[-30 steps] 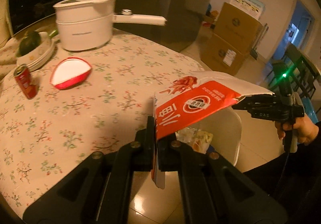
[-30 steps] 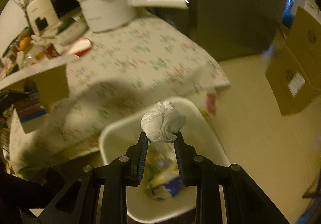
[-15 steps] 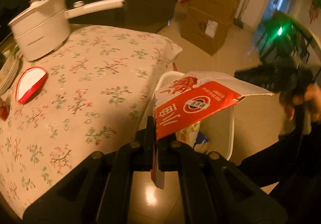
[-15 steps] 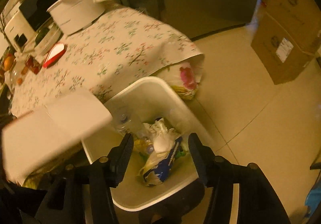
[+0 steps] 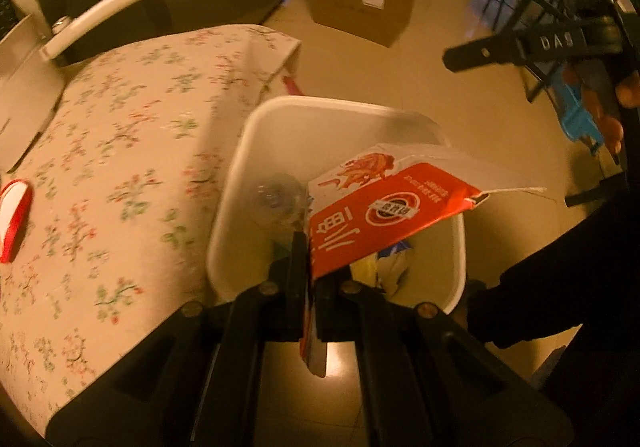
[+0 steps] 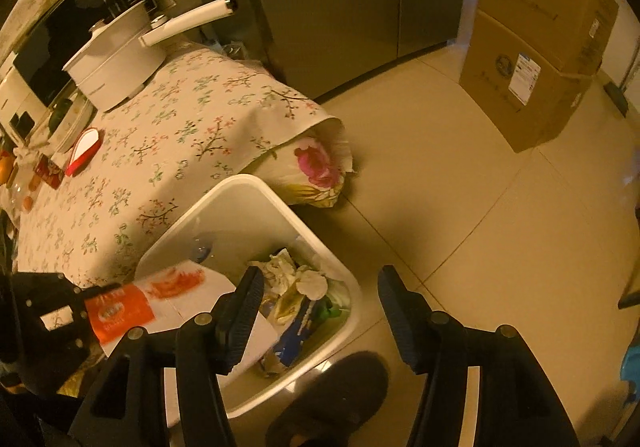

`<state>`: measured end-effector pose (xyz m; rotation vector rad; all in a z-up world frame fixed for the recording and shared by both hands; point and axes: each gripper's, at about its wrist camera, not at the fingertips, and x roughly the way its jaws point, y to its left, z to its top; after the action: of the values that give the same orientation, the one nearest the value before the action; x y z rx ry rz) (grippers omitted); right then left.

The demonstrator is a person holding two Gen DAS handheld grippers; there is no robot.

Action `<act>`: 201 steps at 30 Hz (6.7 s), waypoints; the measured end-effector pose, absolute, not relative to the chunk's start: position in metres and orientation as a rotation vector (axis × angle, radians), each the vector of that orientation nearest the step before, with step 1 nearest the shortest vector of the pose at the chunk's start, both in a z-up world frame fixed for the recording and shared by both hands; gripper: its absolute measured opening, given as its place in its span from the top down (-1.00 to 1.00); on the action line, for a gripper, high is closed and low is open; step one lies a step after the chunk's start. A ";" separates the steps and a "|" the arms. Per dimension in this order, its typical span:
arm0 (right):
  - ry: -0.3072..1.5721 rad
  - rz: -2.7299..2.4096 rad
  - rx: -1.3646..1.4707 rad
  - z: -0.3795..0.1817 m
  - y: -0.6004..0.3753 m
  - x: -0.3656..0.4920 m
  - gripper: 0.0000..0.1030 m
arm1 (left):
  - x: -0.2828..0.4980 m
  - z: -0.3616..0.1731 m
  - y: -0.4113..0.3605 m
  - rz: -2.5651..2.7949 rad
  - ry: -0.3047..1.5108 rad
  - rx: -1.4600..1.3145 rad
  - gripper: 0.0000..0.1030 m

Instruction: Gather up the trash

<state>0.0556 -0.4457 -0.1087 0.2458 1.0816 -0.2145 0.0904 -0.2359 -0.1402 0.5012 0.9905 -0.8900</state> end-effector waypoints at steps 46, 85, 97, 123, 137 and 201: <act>1.074 -0.022 0.111 -0.091 -0.322 0.127 -0.42 | 0.146 -0.105 -0.072 -0.518 0.924 0.350 -0.64; 0.972 0.362 0.087 -0.170 -0.101 0.433 -0.24 | 0.359 -0.142 0.138 -0.152 0.708 -0.142 -0.30; 0.971 0.367 0.052 -0.172 -0.105 0.409 0.93 | 0.339 -0.136 0.125 -0.143 0.724 -0.089 -0.09; 0.851 0.285 -0.092 -0.060 -0.169 0.222 0.93 | 0.178 -0.046 0.043 -0.267 0.693 -0.021 -0.09; 0.850 0.219 -0.137 -0.062 -0.235 0.148 0.93 | 0.127 -0.057 -0.013 -0.411 0.729 0.016 -0.09; 0.837 -0.052 -0.013 -0.033 -0.295 0.035 -0.76 | 0.053 -0.046 -0.092 -0.277 0.792 0.116 -0.99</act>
<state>0.0354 -0.2947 -0.0327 -0.0129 0.8369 -0.0523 0.0525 -0.0916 -0.0460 0.1159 0.7922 -0.2767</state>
